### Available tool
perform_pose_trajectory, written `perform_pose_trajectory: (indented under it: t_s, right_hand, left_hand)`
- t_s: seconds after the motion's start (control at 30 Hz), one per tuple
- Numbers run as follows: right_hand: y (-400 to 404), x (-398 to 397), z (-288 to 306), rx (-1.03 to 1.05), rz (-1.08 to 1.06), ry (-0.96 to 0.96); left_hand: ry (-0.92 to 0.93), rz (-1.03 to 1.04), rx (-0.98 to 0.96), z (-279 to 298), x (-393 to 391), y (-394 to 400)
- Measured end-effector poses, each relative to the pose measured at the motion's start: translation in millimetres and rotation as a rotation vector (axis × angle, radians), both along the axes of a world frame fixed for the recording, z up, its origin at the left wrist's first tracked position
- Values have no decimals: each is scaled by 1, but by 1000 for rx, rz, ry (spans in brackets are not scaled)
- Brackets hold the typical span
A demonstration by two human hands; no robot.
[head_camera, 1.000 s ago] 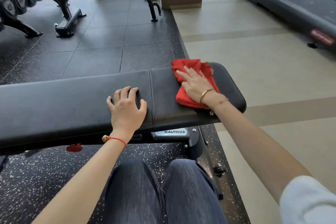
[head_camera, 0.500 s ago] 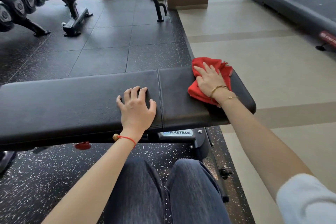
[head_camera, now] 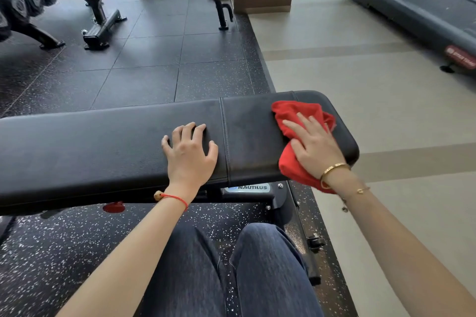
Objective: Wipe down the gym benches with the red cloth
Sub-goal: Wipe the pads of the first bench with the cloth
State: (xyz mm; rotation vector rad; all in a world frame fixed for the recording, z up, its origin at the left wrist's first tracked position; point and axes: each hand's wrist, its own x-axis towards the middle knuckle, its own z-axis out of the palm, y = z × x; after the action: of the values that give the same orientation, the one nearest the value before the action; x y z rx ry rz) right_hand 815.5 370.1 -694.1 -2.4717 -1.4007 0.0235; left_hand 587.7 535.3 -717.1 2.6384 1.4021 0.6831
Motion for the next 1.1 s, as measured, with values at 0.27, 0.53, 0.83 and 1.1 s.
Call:
perform_pose_trajectory:
  t_s: [0.27, 0.53, 0.83, 1.1]
  right_hand:
    - [48, 59, 8, -109, -129, 112]
    - [-9, 38, -6, -2, -83, 43]
    - [109, 31, 12, -92, -13, 80]
    - [89, -65, 4, -30, 352, 50]
  left_hand:
    - [1, 9, -9, 1, 1, -1]
    - [4, 7, 3, -1, 1, -1]
    - [18, 21, -9, 3, 4, -2]
    - [-43, 22, -24, 4, 2, -1]
